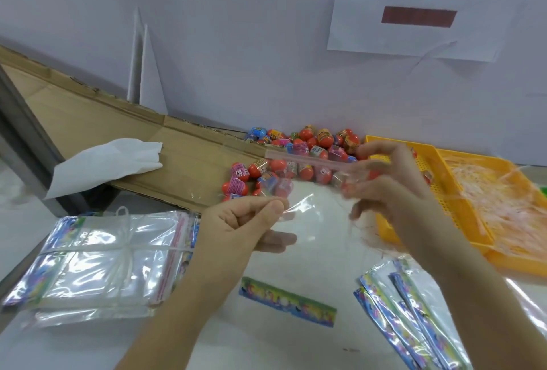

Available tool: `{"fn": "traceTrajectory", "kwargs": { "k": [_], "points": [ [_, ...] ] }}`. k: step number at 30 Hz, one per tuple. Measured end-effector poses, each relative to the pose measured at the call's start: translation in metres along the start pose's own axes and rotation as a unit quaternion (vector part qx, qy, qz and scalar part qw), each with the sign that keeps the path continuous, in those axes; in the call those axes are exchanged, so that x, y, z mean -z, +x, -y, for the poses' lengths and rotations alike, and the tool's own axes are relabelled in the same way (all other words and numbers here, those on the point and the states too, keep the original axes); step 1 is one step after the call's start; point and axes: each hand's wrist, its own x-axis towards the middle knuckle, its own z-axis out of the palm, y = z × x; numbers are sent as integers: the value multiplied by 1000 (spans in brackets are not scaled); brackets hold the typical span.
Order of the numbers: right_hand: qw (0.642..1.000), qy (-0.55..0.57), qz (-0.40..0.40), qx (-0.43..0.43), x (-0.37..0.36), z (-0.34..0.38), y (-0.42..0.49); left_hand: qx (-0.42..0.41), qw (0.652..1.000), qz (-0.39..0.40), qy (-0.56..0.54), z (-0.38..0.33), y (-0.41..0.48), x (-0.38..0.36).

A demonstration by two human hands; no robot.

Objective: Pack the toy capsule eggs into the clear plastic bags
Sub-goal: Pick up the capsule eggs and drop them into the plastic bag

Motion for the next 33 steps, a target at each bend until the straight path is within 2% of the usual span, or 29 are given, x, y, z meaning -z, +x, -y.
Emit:
{"fn": "traceTrajectory", "kwargs": {
  "k": [2,3,8,11,13,15,21,27,33],
  "points": [
    [992,90,-79,45,6,5,2,-11,1000,-26,9,1,1,-1],
    [988,105,-87,73,7,8,1,-16,999,-35,16,2,1,-2],
    [985,56,11,161,-1,19,-14,-31,998,-36,28,6,-1,-5],
    [985,-63,27,161,-8,20,-16,-39,998,-28,35,8,-2,-5],
    [955,-224,-8,195,-10,16,-16,-46,998,-16,42,8,-3,-6],
    [915,-327,-43,233,-14,12,-15,-54,997,0,55,7,-5,-7],
    [888,-390,-81,230,-22,5,-17,-74,995,10,73,7,-8,-7],
    [919,-343,-26,194,-28,1,-19,-54,998,28,27,7,-7,-7],
    [923,-325,-10,204,-25,1,-17,-34,998,41,23,7,-5,-7]
  ]
}}
